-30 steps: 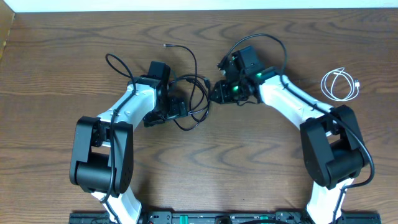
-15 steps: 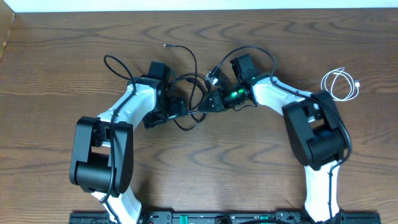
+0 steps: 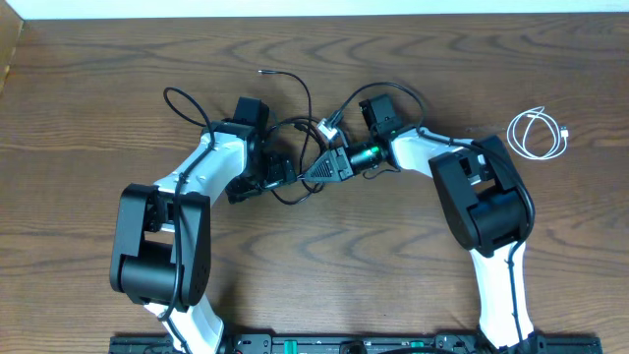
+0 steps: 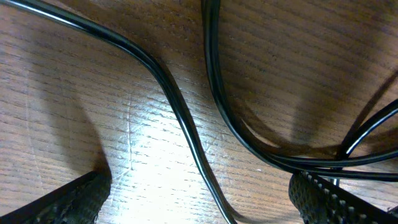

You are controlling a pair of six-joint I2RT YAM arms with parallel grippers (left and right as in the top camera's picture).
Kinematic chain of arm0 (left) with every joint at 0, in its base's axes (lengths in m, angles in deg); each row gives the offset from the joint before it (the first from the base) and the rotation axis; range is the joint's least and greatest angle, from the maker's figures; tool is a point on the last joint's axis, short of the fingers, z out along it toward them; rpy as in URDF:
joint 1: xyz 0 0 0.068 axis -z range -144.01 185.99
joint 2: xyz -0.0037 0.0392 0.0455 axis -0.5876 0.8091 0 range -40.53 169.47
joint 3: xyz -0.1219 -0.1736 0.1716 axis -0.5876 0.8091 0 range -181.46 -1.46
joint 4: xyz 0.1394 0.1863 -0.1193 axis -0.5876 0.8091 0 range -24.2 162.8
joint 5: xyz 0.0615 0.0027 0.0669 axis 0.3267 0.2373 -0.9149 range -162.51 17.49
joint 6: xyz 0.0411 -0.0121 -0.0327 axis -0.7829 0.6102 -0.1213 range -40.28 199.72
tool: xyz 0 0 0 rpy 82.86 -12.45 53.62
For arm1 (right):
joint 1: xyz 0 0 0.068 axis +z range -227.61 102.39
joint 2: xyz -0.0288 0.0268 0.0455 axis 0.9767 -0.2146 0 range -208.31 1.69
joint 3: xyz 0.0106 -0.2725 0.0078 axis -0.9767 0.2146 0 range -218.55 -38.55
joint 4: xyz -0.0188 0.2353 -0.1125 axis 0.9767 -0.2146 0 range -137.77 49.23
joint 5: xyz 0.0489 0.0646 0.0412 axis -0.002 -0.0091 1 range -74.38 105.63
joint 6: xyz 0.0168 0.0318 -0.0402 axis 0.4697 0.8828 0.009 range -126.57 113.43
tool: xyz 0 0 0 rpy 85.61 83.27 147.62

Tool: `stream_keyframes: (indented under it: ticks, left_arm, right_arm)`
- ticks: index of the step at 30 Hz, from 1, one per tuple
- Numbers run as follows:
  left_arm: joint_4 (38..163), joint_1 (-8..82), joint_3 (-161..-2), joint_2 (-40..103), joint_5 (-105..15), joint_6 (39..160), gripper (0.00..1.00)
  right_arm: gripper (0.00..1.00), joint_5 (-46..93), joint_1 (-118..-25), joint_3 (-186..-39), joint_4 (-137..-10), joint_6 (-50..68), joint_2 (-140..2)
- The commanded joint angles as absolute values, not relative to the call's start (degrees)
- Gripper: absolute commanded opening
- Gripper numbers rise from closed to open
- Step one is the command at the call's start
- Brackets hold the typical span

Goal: Untangle cables

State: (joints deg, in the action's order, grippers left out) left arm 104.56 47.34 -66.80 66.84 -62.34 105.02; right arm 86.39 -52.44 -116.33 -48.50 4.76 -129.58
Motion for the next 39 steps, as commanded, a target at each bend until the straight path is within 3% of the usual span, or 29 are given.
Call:
stream_keyframes:
  ticks: [1, 11, 15, 21, 22, 24, 27, 39]
  left_arm:
    - [105.0, 47.1, -65.2, 68.8, -61.6, 105.3, 0.98]
    - [105.0, 47.1, -65.2, 68.8, -61.6, 105.3, 0.98]
    - [105.0, 47.1, -65.2, 68.8, -61.6, 105.3, 0.98]
    - [105.9, 46.6, -65.6, 68.6, -60.0, 105.0, 0.98]
    - [106.0, 45.5, -66.3, 68.0, -54.4, 99.7, 1.0]
    - [106.1, 43.9, -67.1, 67.1, -48.0, 95.2, 0.93]
    - [106.0, 41.0, -67.2, 65.1, -43.1, 93.9, 0.93]
    - [106.4, 36.4, -65.2, 64.3, -46.6, 93.5, 0.93]
  right_arm:
    - [0.27, 87.2, -51.2, -116.4, -45.4, 8.7, -130.2]
    - [0.2, 87.2, -51.2, -116.4, -39.1, 13.4, -130.2]
    - [0.01, 87.2, -51.7, -116.4, -39.0, 17.6, -130.2]
    - [0.01, 89.0, -53.4, -116.4, -38.7, 18.6, -130.2]
    - [0.01, 89.5, -54.1, -116.4, -38.8, 19.6, -130.2]
    - [0.01, 90.1, -54.6, -116.4, -38.8, 20.9, -130.0]
    - [0.01, 92.3, -55.1, -116.4, -38.8, 20.8, -128.7]
    - [0.01, 90.5, -54.9, -116.4, -35.6, 20.6, -116.1]
